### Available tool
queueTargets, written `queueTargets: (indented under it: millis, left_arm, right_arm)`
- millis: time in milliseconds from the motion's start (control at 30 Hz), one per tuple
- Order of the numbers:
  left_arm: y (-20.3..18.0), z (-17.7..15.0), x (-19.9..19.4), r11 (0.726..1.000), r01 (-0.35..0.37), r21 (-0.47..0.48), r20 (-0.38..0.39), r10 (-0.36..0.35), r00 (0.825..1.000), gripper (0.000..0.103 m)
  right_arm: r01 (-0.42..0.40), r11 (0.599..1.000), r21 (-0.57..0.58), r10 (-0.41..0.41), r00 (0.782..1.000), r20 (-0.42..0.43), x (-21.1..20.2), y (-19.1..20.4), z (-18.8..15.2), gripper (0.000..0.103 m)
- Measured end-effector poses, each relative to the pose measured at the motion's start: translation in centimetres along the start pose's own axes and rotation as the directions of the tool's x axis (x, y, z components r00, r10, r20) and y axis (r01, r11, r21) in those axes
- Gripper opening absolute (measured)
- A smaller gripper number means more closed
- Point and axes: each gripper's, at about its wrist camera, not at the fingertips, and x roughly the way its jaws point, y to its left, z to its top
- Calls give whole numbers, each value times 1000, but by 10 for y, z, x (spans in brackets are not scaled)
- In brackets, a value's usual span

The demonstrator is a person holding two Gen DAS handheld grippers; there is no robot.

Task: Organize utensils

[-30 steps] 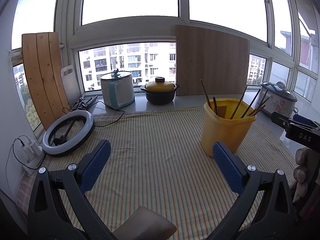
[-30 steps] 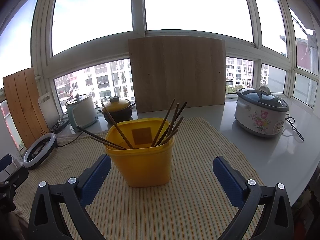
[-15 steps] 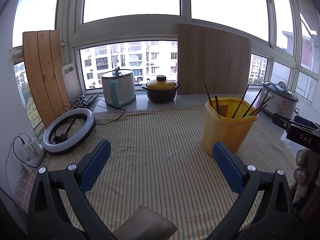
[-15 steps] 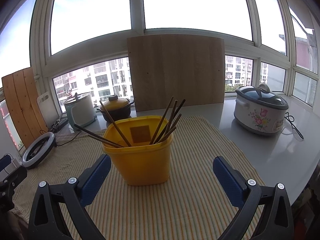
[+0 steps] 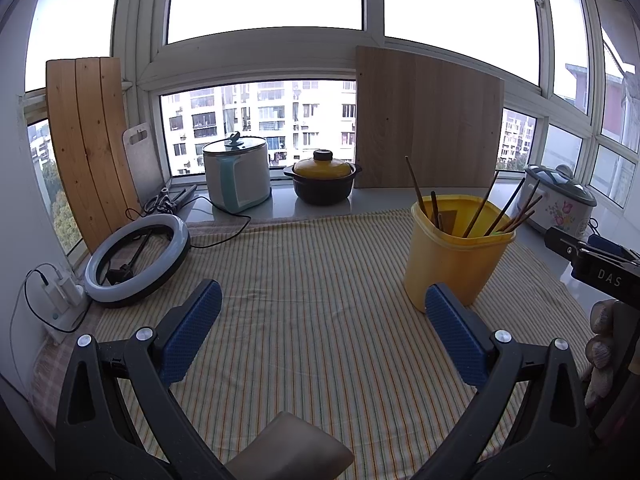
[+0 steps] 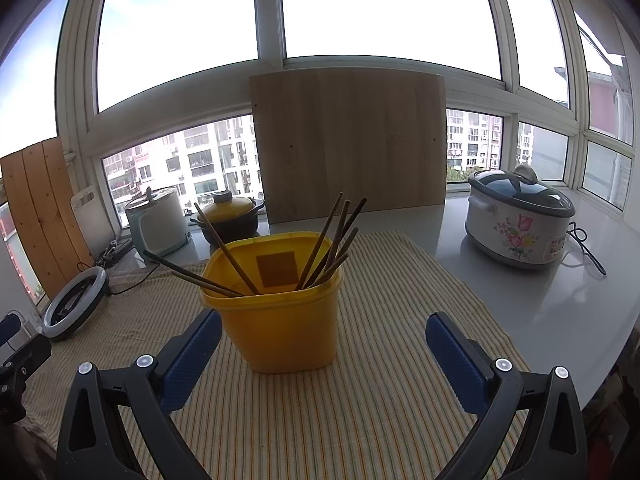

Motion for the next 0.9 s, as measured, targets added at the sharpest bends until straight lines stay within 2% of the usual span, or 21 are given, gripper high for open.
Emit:
queueTargets:
  millis: [900]
  left_arm:
    - [5, -2, 2, 1000, -19, -5, -1, 19, 1000, 103]
  right_arm:
    - [-2, 1000, 3, 2, 1000, -22, 3, 3, -4, 103]
